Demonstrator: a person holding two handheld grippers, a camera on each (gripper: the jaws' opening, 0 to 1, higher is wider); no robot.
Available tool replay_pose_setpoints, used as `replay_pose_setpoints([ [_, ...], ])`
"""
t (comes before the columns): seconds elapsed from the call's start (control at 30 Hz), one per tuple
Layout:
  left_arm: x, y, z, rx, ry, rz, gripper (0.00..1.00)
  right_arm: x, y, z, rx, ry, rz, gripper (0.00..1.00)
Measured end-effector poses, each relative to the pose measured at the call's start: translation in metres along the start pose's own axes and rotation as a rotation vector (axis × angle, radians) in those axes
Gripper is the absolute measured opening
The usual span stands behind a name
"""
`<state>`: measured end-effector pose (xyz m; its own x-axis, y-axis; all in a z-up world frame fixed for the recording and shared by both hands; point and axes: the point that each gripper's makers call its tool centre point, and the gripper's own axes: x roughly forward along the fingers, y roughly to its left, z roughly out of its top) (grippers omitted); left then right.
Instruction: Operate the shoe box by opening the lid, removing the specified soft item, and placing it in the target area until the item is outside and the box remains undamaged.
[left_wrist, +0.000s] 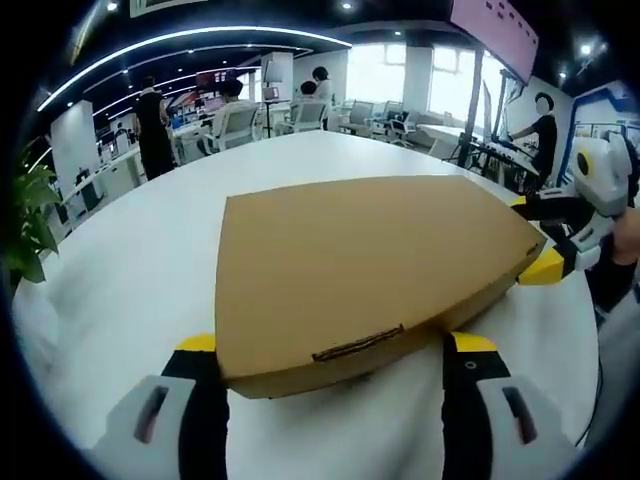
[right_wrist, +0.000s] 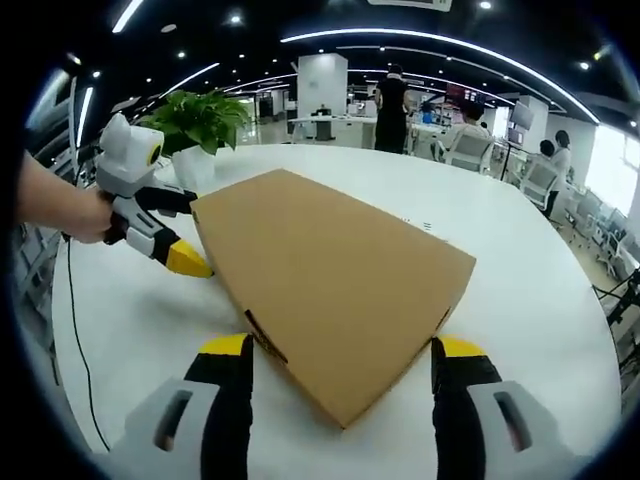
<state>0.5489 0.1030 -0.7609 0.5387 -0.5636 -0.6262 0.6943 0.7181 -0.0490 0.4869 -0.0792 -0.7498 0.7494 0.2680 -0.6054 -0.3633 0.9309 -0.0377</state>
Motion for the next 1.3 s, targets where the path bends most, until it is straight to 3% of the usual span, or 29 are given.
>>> replay_pose_setpoints([
  [0.1,-0.001,0.000,-0.001,-0.004,0.001,0.002,0.89,0.000,0.000,0.001,0.008,-0.003,-0.002,0.72],
  [0.2,-0.002,-0.003,0.002,-0.059,-0.017,-0.019,0.90,0.000,0.001,0.001,0.014,-0.001,0.001,0.72],
  [0.57,-0.007,-0.008,-0.001,-0.060,-0.034,0.005,0.86,-0.002,0.002,-0.001,-0.018,0.005,0.008,0.73],
  [0.67,-0.009,-0.010,-0.002,-0.070,-0.032,0.018,0.86,0.000,0.004,0.000,-0.006,0.002,0.009,0.76],
  [0.77,-0.012,-0.011,-0.005,-0.077,-0.038,0.030,0.86,-0.001,0.000,-0.001,-0.027,0.015,0.005,0.72],
  [1.3,-0.026,-0.023,-0.018,-0.123,-0.042,0.109,0.84,-0.003,0.005,-0.005,-0.088,0.055,0.047,0.75],
])
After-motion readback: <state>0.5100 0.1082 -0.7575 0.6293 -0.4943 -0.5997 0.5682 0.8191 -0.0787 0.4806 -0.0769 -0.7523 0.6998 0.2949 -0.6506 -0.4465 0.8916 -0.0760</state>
